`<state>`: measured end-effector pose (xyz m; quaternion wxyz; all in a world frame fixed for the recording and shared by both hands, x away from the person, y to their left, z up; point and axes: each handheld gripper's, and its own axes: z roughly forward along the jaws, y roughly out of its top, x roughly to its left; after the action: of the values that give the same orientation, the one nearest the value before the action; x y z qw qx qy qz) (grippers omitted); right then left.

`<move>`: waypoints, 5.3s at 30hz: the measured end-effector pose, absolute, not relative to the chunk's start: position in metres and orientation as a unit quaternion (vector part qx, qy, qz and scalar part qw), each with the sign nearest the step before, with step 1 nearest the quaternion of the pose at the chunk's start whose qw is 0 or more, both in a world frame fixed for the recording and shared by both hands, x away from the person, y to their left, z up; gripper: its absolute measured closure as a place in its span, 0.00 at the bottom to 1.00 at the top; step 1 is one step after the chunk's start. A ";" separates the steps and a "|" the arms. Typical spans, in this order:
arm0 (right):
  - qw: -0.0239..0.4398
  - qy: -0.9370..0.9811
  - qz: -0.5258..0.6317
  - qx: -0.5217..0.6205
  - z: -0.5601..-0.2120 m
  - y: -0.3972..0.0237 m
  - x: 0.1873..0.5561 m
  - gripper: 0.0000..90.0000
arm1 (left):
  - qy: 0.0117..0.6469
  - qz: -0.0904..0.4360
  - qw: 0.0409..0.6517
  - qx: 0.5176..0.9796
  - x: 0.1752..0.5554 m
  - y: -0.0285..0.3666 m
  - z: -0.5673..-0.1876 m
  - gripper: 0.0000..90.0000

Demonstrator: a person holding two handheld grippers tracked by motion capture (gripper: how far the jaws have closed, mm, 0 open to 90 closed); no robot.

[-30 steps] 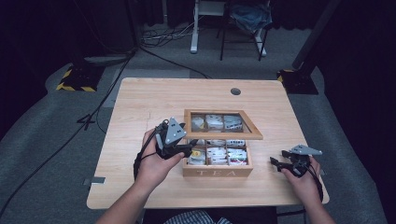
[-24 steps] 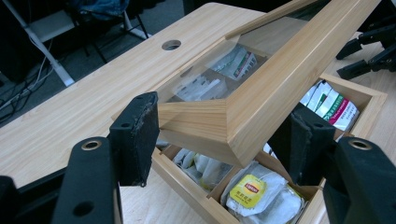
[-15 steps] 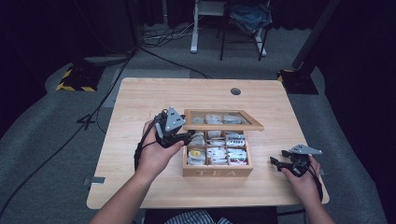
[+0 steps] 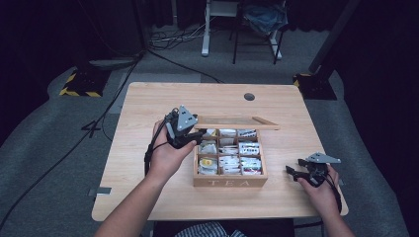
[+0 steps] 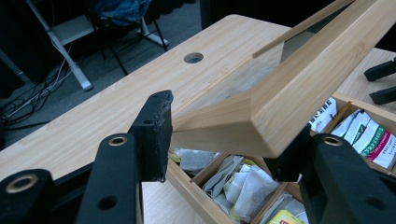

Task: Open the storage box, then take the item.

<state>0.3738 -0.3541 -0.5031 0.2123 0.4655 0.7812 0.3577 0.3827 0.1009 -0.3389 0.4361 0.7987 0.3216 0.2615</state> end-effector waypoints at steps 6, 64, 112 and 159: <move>0.213 0.782 0.357 0.465 -0.503 -0.354 0.374 0.39 | 0.325 0.262 0.441 0.794 0.387 0.101 -0.336 0.56; 0.158 0.811 0.415 0.380 -0.395 -0.272 0.375 0.70 | 0.336 0.246 0.434 0.799 0.390 0.100 -0.328 0.55; 0.042 0.902 0.335 0.268 -0.407 -0.148 0.379 0.91 | 0.333 0.246 0.431 0.802 0.389 0.100 -0.330 0.55; 0.051 0.896 0.361 0.253 -0.398 -0.151 0.375 1.00 | 0.334 0.247 0.428 0.803 0.390 0.099 -0.329 0.55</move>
<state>0.3752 -0.1509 -0.3980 0.0506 0.2528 0.8964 0.3607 0.3898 0.0993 -0.3290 0.4279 0.8030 0.3336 0.2468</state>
